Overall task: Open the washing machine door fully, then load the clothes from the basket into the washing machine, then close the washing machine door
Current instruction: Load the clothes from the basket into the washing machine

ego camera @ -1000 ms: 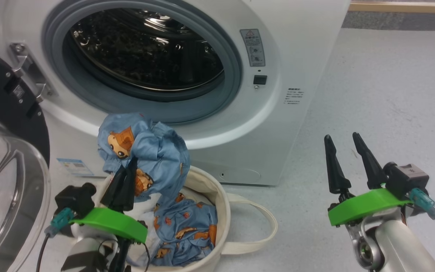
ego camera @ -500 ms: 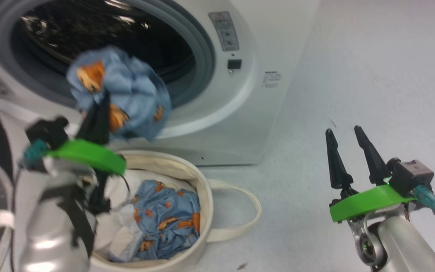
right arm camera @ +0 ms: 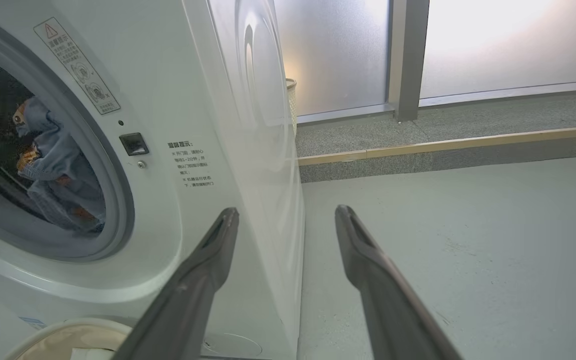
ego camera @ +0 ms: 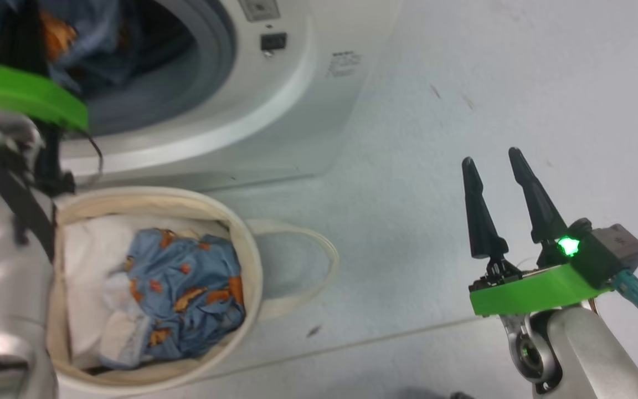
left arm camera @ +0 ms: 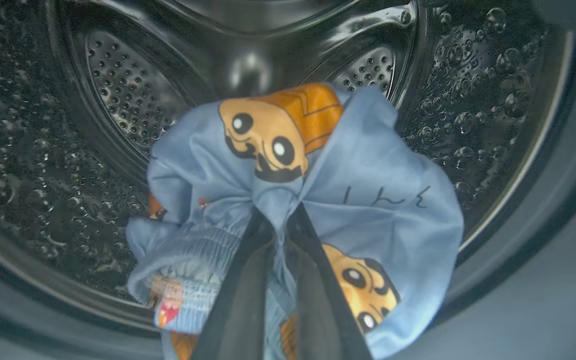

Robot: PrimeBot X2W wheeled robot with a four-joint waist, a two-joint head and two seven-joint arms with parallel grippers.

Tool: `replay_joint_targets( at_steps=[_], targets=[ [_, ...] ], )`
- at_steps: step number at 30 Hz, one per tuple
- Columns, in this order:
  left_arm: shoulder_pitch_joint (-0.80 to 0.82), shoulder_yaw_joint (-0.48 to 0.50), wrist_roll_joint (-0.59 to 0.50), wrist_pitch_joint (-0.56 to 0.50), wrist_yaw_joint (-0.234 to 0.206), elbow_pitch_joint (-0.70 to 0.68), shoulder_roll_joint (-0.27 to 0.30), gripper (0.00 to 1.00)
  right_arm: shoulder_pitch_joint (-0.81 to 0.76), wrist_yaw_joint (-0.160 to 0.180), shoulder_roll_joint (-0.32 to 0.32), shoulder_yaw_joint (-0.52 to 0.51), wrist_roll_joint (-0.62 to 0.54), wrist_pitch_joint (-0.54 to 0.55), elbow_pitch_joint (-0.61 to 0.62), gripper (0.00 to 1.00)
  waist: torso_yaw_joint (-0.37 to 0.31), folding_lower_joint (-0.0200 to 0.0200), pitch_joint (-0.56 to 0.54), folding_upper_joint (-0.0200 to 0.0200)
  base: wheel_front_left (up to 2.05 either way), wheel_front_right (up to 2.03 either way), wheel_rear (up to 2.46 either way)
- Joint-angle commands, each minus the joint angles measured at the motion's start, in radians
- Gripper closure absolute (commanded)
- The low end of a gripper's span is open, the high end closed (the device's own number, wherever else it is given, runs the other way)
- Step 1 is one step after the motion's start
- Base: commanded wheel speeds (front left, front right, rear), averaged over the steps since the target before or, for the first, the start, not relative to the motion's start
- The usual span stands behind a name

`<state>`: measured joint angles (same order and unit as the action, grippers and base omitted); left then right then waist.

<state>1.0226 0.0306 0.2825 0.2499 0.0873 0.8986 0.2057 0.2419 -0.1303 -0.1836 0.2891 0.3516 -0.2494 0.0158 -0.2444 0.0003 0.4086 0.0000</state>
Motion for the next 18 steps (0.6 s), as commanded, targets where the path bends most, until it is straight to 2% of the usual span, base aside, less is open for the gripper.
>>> replay_joint_targets(
  at_steps=[1, 9, 18],
  targets=[
    [0.055, 0.026, -0.017, 0.012, -0.009, -0.026, 0.054, 1.0, 0.013, 0.0, 0.004, 0.014, -0.01, -0.012, 0.041, 0.0, -0.057, -0.0003, 0.08, 0.0, 0.0, 0.0, 0.0],
    [0.182, 0.061, -0.063, 0.012, -0.033, -0.03, 0.101, 1.0, 0.021, 0.0, 0.034, -0.013, -0.027, -0.012, 0.07, 0.0, -0.087, -0.0003, 0.193, 0.0, 0.03, 0.03, 0.03],
    [0.23, 0.127, -0.076, 0.012, -0.008, -0.057, 0.131, 1.0, 0.02, 0.0, 0.067, -0.022, -0.088, -0.012, 0.08, 0.0, -0.049, -0.0003, 0.237, 0.0, 0.12, 0.12, 0.12]
  ],
)
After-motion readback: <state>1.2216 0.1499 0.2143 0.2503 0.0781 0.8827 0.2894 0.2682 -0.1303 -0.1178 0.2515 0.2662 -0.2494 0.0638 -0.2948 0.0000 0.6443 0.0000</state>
